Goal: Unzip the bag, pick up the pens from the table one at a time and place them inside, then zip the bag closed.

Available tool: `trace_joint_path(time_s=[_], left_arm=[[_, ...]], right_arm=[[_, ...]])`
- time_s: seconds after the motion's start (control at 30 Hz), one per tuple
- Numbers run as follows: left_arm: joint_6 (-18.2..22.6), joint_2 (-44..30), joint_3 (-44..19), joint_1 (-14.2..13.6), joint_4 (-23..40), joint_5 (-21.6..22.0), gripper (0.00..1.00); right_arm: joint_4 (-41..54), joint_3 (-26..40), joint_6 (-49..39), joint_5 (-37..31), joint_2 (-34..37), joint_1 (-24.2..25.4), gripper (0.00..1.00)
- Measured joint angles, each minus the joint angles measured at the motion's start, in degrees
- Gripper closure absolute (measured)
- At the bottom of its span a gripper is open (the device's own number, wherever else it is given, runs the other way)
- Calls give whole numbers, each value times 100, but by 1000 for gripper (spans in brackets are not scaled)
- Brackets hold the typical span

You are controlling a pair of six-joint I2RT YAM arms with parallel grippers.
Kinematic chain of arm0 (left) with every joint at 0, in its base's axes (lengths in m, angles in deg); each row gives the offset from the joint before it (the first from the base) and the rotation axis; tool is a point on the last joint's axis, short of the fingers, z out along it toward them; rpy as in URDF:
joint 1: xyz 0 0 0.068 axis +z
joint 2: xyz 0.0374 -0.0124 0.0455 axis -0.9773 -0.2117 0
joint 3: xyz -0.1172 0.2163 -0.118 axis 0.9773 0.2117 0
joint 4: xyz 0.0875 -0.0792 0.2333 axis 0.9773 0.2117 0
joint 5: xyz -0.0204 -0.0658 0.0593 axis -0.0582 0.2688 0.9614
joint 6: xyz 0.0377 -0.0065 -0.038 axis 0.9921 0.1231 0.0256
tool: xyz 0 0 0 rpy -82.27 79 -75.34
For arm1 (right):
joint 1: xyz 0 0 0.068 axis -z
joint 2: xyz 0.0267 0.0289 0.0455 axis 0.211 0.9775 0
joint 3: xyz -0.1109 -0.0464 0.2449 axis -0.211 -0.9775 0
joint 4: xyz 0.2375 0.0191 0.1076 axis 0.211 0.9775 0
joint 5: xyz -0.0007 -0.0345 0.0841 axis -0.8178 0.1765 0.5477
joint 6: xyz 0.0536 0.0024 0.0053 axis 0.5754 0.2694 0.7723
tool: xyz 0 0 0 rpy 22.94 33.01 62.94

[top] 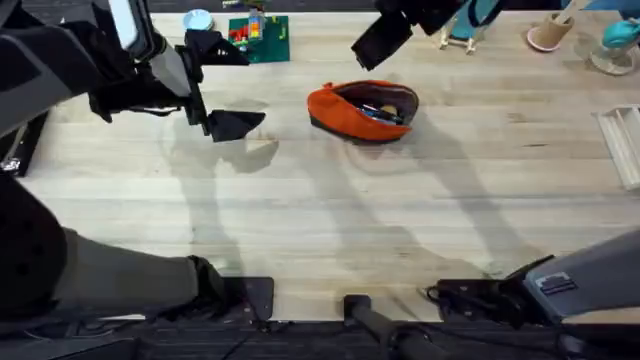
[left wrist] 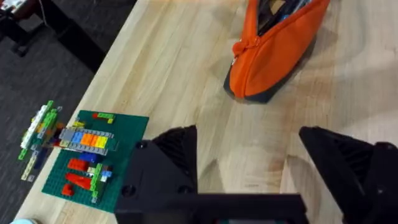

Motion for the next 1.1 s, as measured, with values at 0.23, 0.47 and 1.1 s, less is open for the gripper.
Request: trace_joint_path(time_s=[0.23,0.47,1.1], left_arm=[[0,1,0,0,0,-4,8],[0,1,0,0,0,-18,9],[0,1,0,0,0,-20,8]], right_arm=[[-592,0,673,97,0,-28,5],[-1376,15,2046,129,0,-75,5],[-1404,15,3321,162,12,-153,5]])
